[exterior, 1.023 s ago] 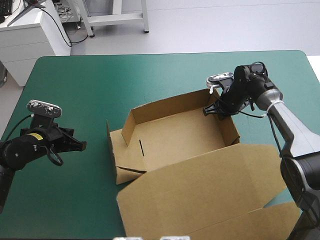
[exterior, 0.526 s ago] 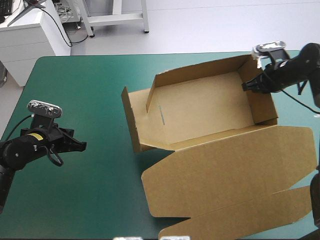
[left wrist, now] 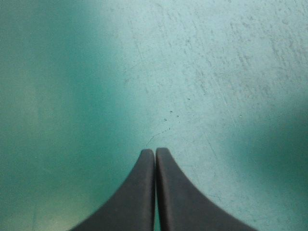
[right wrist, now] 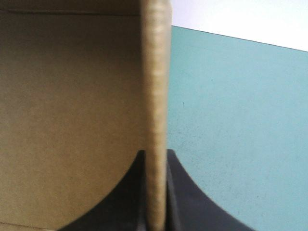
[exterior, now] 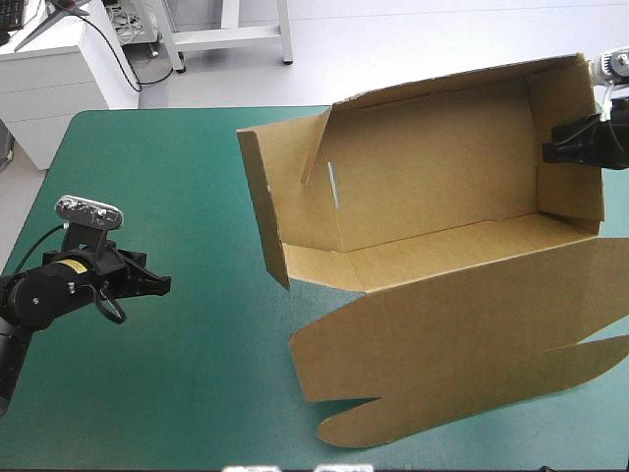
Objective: Fold the box
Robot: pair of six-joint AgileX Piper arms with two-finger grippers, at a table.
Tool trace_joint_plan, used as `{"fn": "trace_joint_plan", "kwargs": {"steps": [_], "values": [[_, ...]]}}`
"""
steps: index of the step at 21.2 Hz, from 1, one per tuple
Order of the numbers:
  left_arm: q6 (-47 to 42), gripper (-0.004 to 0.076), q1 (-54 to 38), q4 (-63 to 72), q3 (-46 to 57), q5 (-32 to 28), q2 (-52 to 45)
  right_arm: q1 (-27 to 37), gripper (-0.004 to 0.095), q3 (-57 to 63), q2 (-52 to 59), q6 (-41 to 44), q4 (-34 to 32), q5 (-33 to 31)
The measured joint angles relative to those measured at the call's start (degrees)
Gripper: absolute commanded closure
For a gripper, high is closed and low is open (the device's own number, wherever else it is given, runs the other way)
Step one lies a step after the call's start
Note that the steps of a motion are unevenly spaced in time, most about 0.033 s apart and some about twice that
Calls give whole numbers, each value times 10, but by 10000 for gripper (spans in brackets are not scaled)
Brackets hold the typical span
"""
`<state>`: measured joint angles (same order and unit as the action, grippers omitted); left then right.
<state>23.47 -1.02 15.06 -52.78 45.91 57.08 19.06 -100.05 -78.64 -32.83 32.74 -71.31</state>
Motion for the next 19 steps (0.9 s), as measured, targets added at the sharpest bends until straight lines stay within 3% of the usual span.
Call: {"fn": "trace_joint_plan", "kwargs": {"steps": [4,6,10,11,16,19], "values": [[39,706,-5,59,0,-4,57,0,927,0,16,-7,1,0],[159,706,-46,214,0,9,110,0,927,0,16,-7,2,0],[418,709,-178,477,0,149,197,0,927,0,16,-7,13,0],[448,713,-200,507,0,172,211,0,927,0,16,-7,20,0],[484,694,-227,592,1,211,294,0,927,0,16,-7,47,0],[486,559,-226,620,1,215,323,0,927,0,16,-7,52,0]]}}
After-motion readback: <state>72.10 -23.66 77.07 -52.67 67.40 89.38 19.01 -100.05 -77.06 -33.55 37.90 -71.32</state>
